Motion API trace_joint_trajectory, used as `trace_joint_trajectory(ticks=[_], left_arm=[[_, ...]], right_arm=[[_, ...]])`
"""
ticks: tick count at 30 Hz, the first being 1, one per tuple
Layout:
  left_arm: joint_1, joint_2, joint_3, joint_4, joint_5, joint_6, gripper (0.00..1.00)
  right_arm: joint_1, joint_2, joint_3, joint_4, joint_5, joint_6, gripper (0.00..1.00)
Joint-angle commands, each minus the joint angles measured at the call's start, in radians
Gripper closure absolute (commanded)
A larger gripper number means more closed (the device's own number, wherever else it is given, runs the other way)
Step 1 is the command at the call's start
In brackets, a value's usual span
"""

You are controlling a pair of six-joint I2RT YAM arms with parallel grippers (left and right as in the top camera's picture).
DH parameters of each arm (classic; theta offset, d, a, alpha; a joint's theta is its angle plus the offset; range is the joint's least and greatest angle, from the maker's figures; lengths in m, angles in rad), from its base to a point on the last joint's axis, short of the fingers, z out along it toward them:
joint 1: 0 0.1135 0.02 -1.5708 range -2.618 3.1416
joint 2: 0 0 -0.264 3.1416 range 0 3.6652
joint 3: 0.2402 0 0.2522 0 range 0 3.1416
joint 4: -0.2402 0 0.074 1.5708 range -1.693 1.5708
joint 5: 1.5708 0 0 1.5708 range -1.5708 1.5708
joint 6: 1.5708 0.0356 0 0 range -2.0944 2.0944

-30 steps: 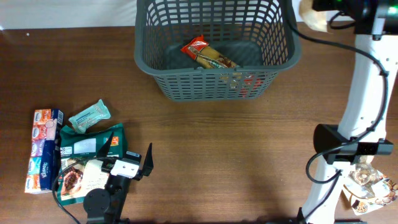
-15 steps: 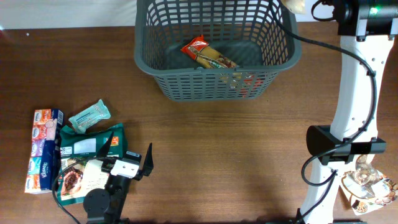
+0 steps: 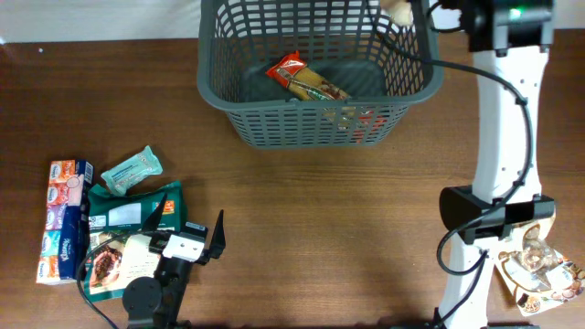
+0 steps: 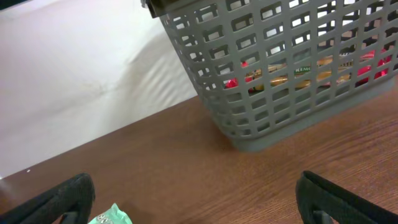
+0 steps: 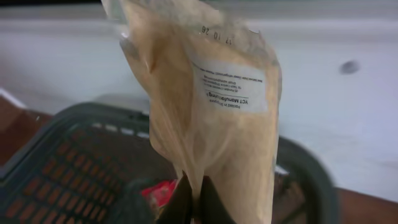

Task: Pack container
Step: 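Lift the clear grain bag and carry it up-left toward the basket, then lower the grain bag into the basket and open the right gripper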

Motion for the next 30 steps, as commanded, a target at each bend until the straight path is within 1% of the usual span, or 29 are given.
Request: trace_joint_trajectory(ticks=[1,10,19,25,30], left_arm=[[-0.004,-0.007,-0.002,-0.008,-0.003,-0.01,0.01],[-0.004,-0.007,-0.002,-0.008,-0.003,-0.01,0.01],[-0.004,-0.007,-0.002,-0.008,-0.003,-0.01,0.01],[-0.004,-0.007,-0.002,-0.008,-0.003,-0.01,0.01],[-0.004,-0.007,-0.002,-0.008,-0.003,-0.01,0.01]], right_arm=[[0.032,-0.011,-0.035,0.026,0.005,-0.034,0.96],[0.06,-0.011,-0.14,0.026,0.001,-0.067,0.97],[0.071,-0.011,-0.315,0.034,-0.006,-0.1,0.96],[0.071,-0.011,-0.318,0.032,-0.006,-0.101,0.97],[0.072,-0.011,-0.329,-0.019,-0.006,-0.116,0.96]])
